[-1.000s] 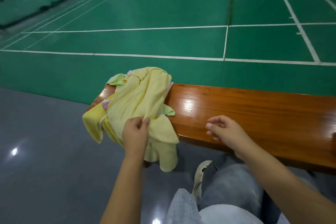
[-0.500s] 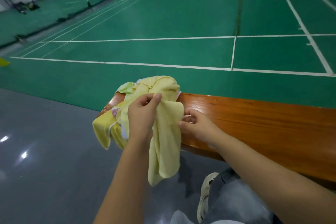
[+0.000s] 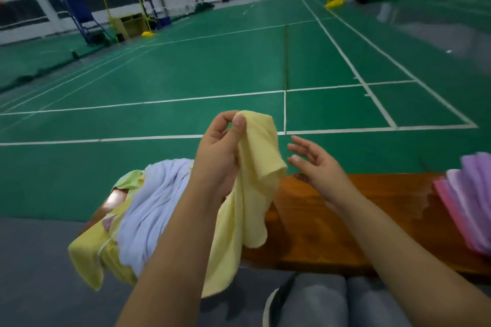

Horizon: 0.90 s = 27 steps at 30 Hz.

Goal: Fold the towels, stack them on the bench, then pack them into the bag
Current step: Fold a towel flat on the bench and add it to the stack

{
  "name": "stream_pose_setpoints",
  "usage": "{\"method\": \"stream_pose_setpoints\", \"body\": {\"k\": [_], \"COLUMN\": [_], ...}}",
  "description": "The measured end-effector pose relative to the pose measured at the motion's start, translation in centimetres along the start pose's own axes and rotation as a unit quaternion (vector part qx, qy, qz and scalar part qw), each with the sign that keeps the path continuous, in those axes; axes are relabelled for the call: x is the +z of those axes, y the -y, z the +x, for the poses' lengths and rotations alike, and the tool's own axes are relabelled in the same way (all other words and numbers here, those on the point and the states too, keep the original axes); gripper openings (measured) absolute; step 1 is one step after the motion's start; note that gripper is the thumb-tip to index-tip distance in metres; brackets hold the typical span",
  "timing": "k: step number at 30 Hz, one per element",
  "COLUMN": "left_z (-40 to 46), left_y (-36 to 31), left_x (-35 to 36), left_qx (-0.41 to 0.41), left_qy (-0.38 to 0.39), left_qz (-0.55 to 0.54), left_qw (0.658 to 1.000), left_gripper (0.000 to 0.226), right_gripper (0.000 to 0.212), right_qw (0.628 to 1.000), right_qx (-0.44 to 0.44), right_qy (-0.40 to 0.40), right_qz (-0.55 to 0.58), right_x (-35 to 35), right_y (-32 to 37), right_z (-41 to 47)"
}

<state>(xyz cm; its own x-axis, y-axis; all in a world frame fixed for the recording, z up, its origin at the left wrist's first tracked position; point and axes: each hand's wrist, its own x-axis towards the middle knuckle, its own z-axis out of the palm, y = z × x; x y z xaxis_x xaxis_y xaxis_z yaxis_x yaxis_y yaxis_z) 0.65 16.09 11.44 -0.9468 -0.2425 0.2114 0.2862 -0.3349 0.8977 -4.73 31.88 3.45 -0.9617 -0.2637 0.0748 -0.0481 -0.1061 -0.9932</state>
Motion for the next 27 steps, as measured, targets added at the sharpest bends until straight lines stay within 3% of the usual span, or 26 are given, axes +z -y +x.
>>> {"method": "stream_pose_setpoints", "body": {"k": [5,8,10,13,18,22,24,27], "left_z": [0.4,0.4,0.7,1.3,1.5,2.7,4.1,5.6], "left_y": [-0.6,-0.8,-0.9,-0.9,-0.4,2.0,4.9,10.5], "left_x": [4.2,5.8,6.3,6.4,5.8,4.4,3.4,1.5], "left_qx": [0.002,0.0,0.001,0.01,0.027,-0.017,-0.056,-0.116], "left_qy": [0.073,0.097,0.088,0.032,-0.053,-0.08,-0.113,-0.142], "left_qz": [-0.006,0.004,0.015,0.044,0.102,0.145,0.175,0.258], "left_qw": [0.997,0.995,0.996,0.998,0.993,0.986,0.976,0.949], "left_gripper": [0.013,0.011,0.01,0.016,0.024,0.031,0.026,0.021], "right_gripper": [0.046,0.023,0.006,0.014,0.013,0.014,0.013,0.021], "right_qw": [0.992,0.986,0.981,0.977,0.995,0.993,0.986,0.937], "right_qx": [0.023,0.035,0.032,0.003,-0.009,0.115,0.156,0.186], "right_qy": [-0.021,-0.019,-0.027,-0.052,-0.056,-0.006,-0.041,-0.138], "right_qz": [-0.123,-0.159,-0.189,-0.208,-0.082,0.003,-0.037,-0.26], "right_x": [-3.9,-5.8,-7.3,-9.4,-11.2,-12.1,-12.3,-12.8], "right_y": [1.2,1.4,1.8,3.2,5.2,4.7,2.6,-1.6], "right_z": [-1.3,-1.9,-2.5,-3.2,-3.0,-0.8,0.8,2.0]}}
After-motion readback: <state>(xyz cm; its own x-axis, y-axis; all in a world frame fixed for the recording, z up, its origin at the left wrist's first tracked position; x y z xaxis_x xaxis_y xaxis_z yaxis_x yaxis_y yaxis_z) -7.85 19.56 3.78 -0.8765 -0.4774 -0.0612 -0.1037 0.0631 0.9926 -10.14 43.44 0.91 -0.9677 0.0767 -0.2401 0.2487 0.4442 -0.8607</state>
